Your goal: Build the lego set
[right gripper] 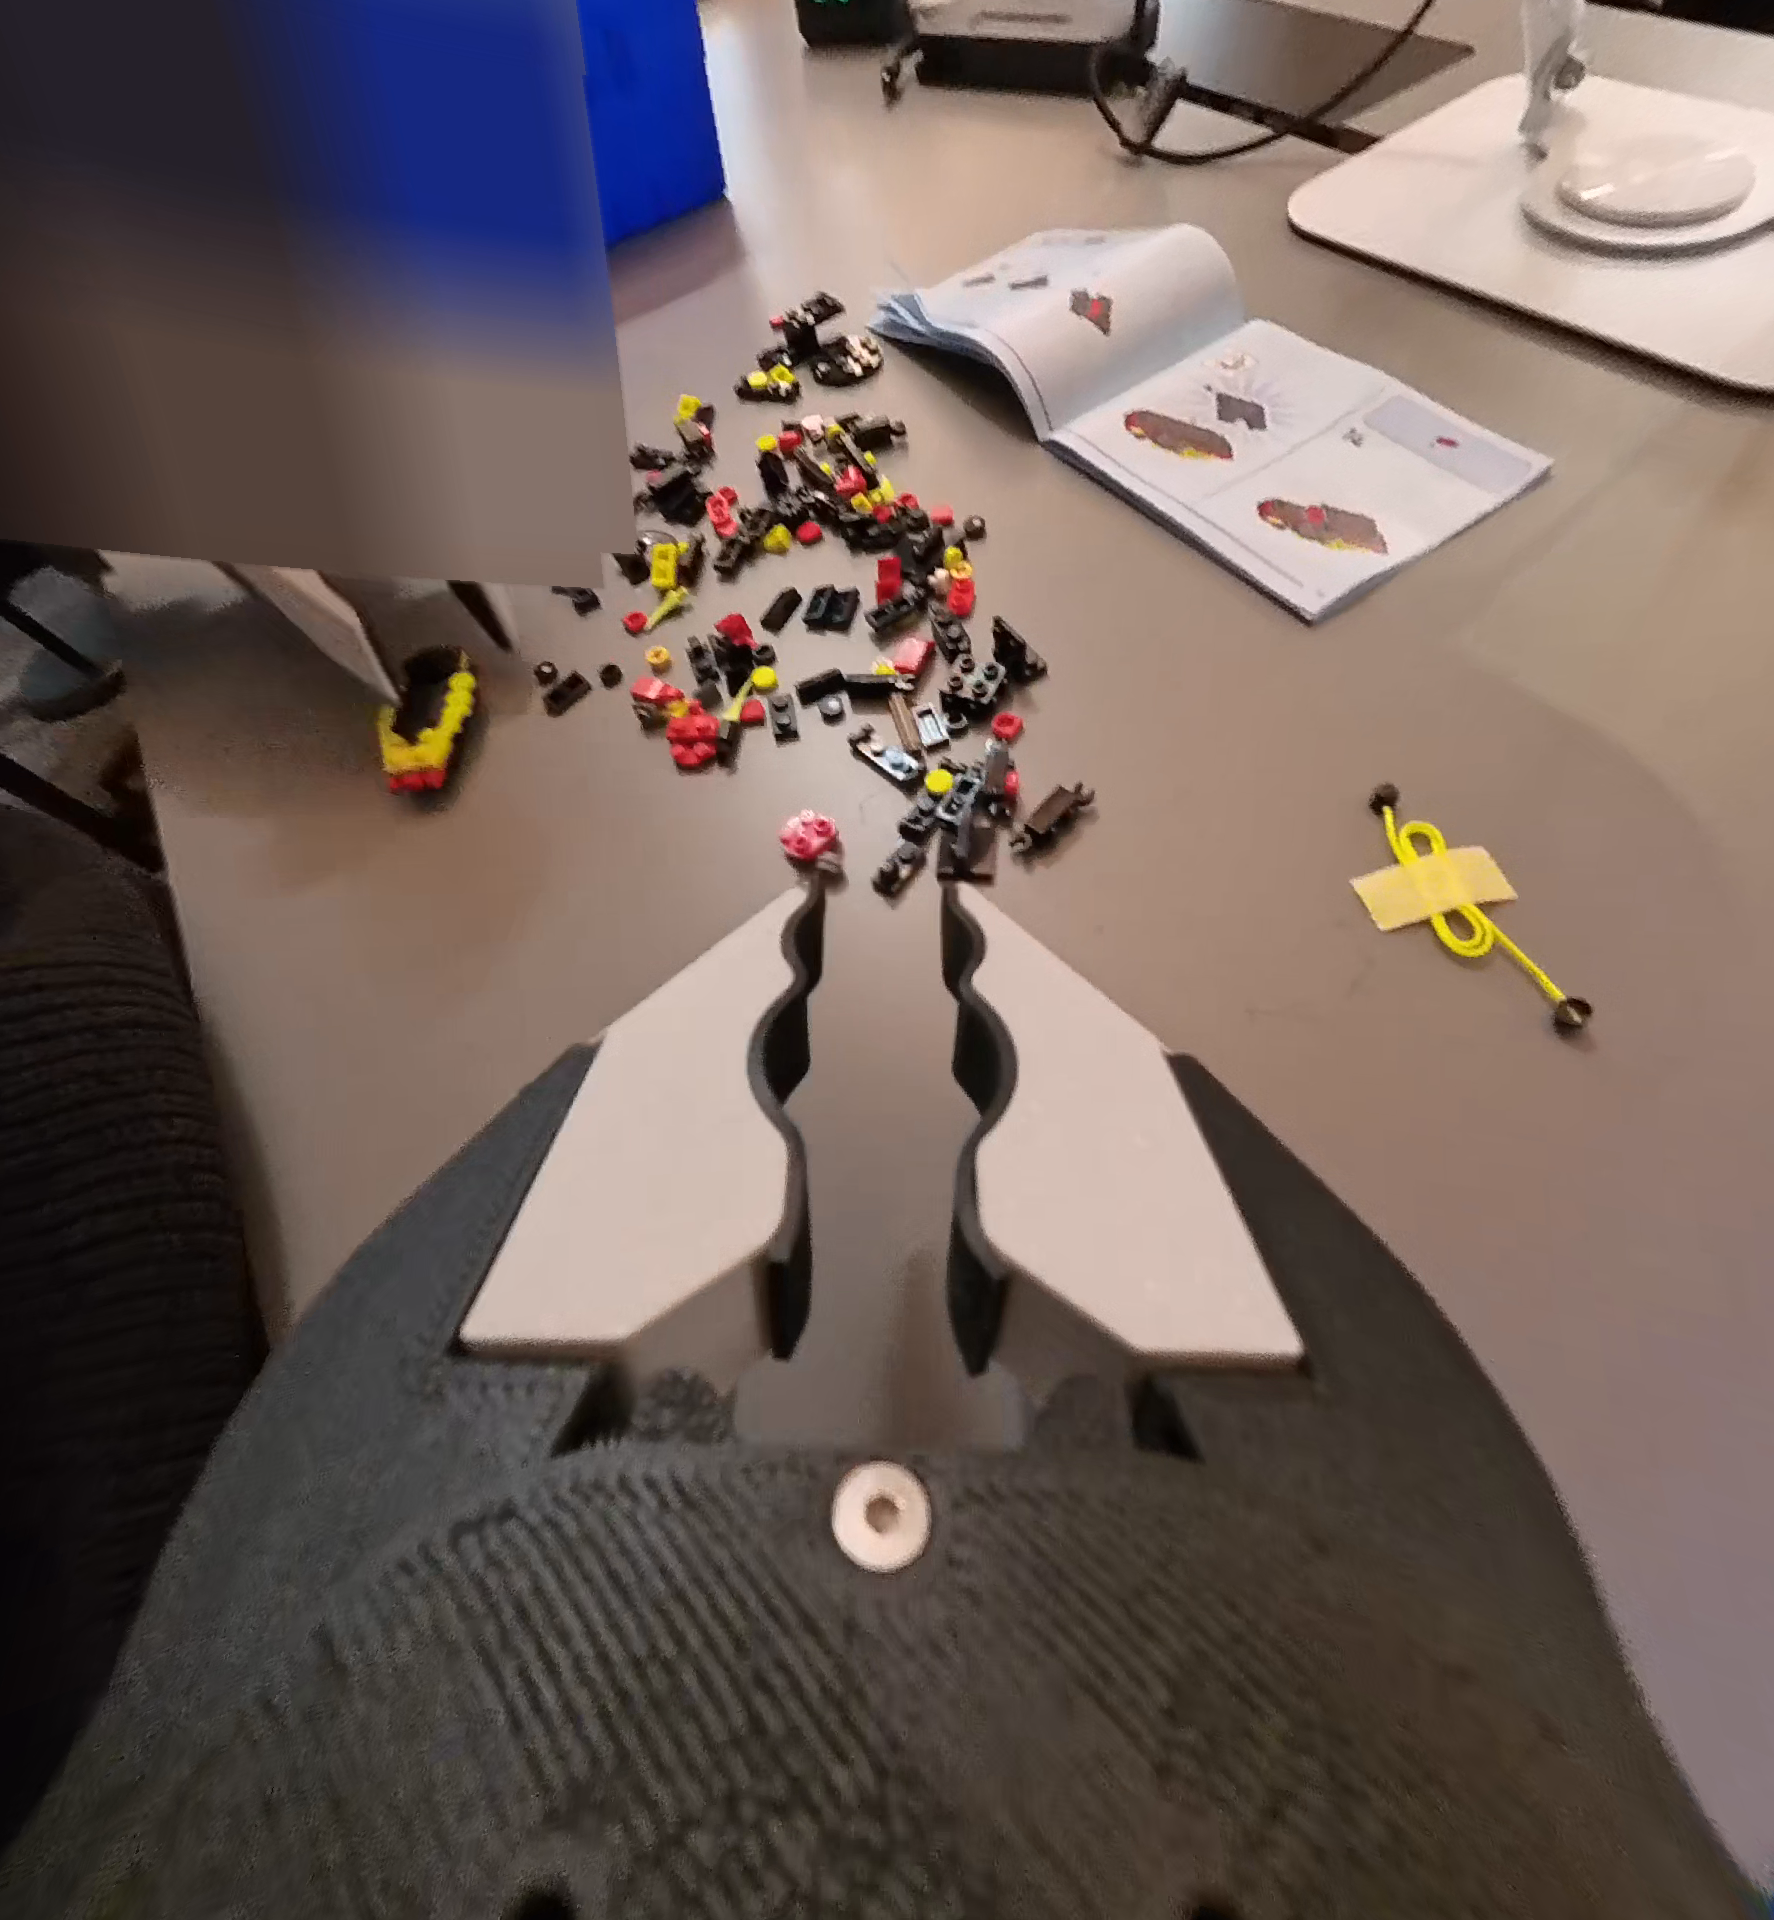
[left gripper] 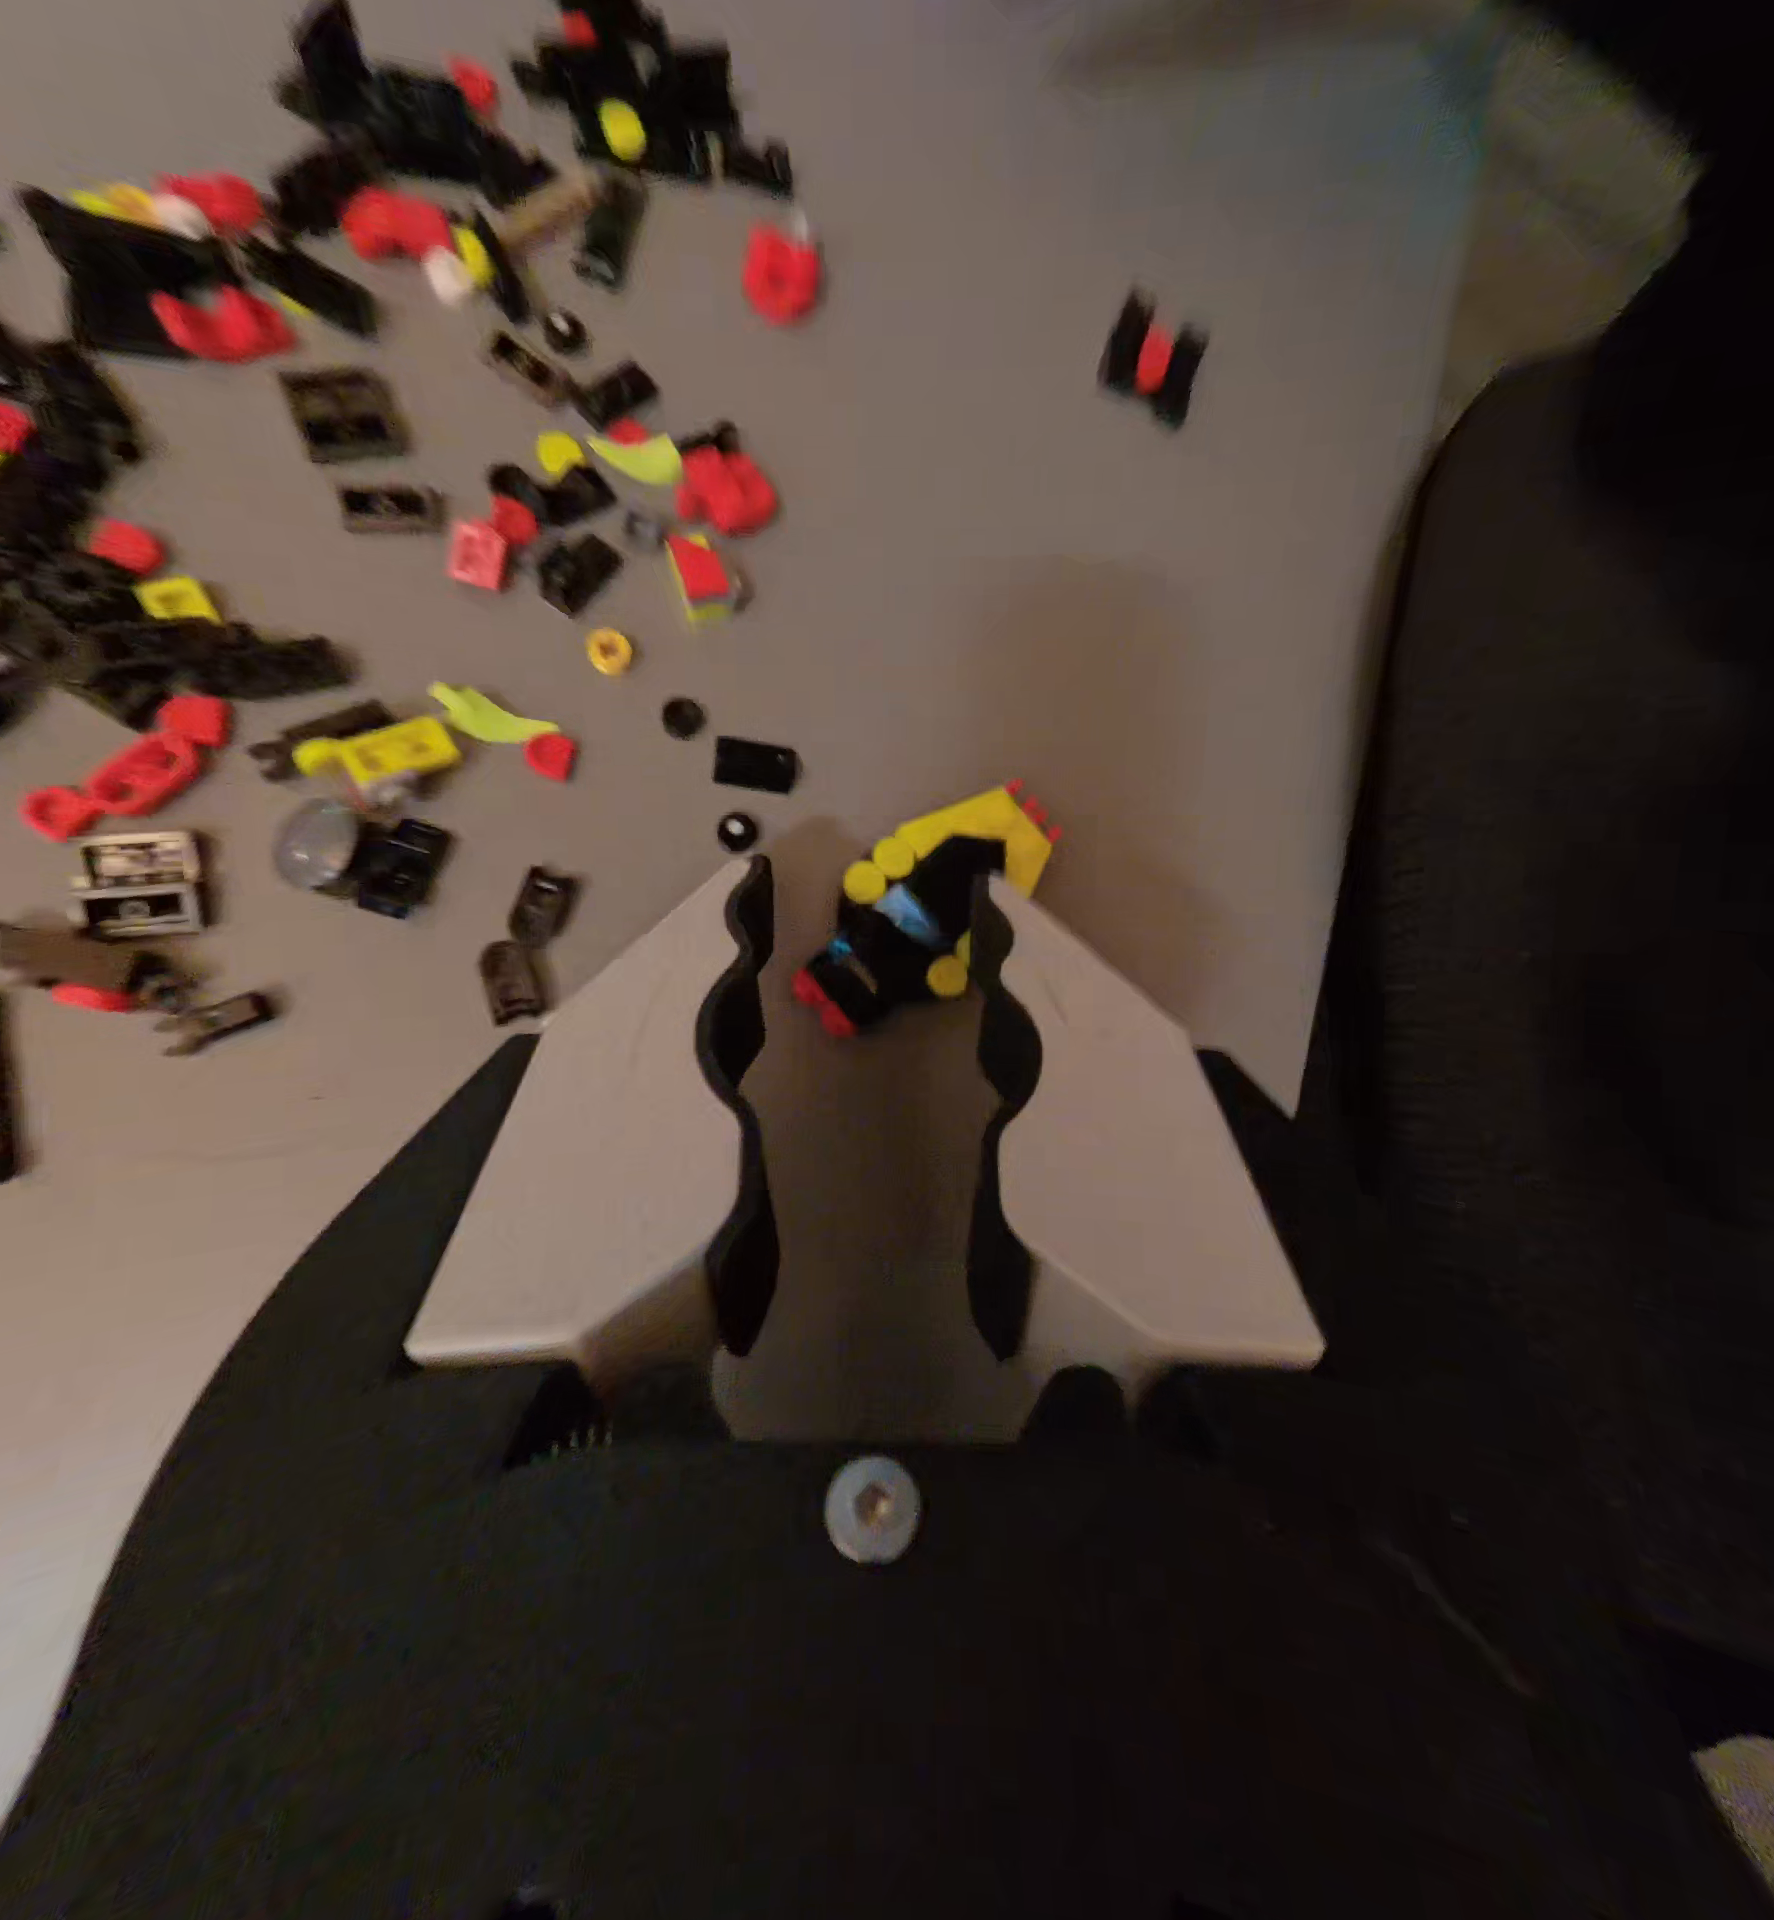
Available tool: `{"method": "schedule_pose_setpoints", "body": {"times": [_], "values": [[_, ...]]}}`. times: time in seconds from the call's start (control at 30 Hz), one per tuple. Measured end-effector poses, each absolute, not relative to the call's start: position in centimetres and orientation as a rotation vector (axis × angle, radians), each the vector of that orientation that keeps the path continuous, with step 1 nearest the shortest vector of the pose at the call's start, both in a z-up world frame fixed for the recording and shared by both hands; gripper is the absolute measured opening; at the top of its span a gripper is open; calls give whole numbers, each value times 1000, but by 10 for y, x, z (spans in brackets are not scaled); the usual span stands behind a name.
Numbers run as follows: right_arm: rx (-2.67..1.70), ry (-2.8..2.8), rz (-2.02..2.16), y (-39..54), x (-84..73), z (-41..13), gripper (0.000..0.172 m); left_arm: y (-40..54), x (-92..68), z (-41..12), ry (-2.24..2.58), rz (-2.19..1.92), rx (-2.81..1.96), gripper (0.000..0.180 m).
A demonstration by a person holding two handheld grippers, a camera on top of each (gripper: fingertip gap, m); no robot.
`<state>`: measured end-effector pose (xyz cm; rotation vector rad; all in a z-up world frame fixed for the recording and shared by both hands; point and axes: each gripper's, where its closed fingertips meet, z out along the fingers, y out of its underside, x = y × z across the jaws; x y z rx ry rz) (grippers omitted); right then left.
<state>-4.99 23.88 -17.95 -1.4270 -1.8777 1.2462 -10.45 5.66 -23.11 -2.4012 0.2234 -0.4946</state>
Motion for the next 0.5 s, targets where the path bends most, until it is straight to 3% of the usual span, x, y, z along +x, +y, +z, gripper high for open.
{"method": "schedule_pose_setpoints", "body": {"times": [0.5], "values": [[-1360,-1917,1385,213,-51,-166,22,59,-90,-222,200,-553,-2338,37]]}}
